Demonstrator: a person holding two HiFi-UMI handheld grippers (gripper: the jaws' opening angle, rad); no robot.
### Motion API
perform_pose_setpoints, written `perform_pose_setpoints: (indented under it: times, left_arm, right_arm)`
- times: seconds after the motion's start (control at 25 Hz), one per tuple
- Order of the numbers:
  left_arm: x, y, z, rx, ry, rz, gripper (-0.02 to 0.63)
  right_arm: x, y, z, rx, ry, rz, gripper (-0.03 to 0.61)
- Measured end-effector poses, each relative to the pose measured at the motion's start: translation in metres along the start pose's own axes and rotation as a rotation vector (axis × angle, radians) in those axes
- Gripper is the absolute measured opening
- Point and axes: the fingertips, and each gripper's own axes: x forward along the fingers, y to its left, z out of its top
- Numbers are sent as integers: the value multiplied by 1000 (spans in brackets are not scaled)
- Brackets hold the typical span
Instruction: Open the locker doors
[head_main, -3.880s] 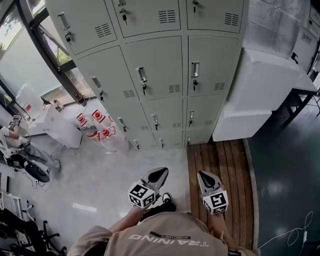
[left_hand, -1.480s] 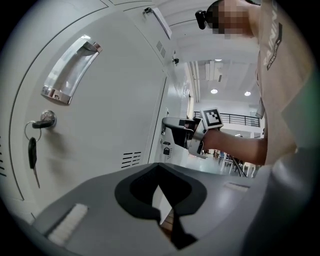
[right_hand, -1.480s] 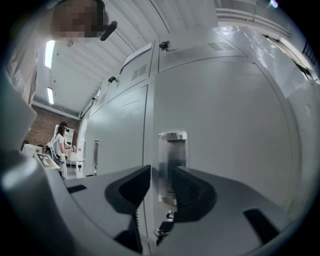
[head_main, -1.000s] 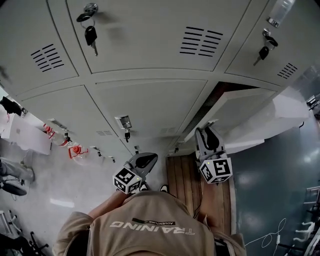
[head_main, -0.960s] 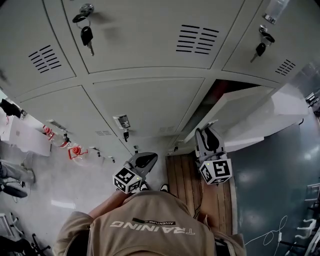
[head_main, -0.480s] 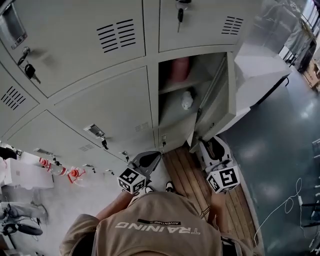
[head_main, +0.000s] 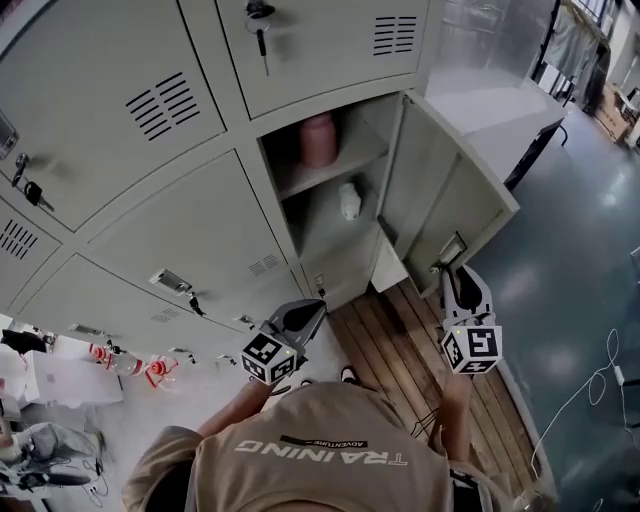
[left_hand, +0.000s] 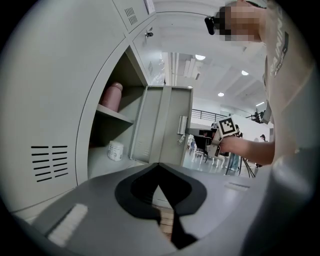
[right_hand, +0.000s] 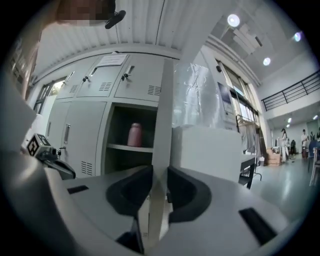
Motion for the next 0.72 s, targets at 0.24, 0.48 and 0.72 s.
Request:
perform_pose_setpoints:
  times: [0.24,0.48,0.72]
  left_arm:
    - [12,-2,7,15,-3,9,6]
    - [13,-5,3,-13,-11,59,6]
    - [2,-6,-7,-56,-17,133,6]
  right_arm:
    - [3,-33,-4,-27,9,-48,95]
    - [-3,-33,-3,-146,56,-34,95]
    - [-24,-41,1,-135,36,-19,91]
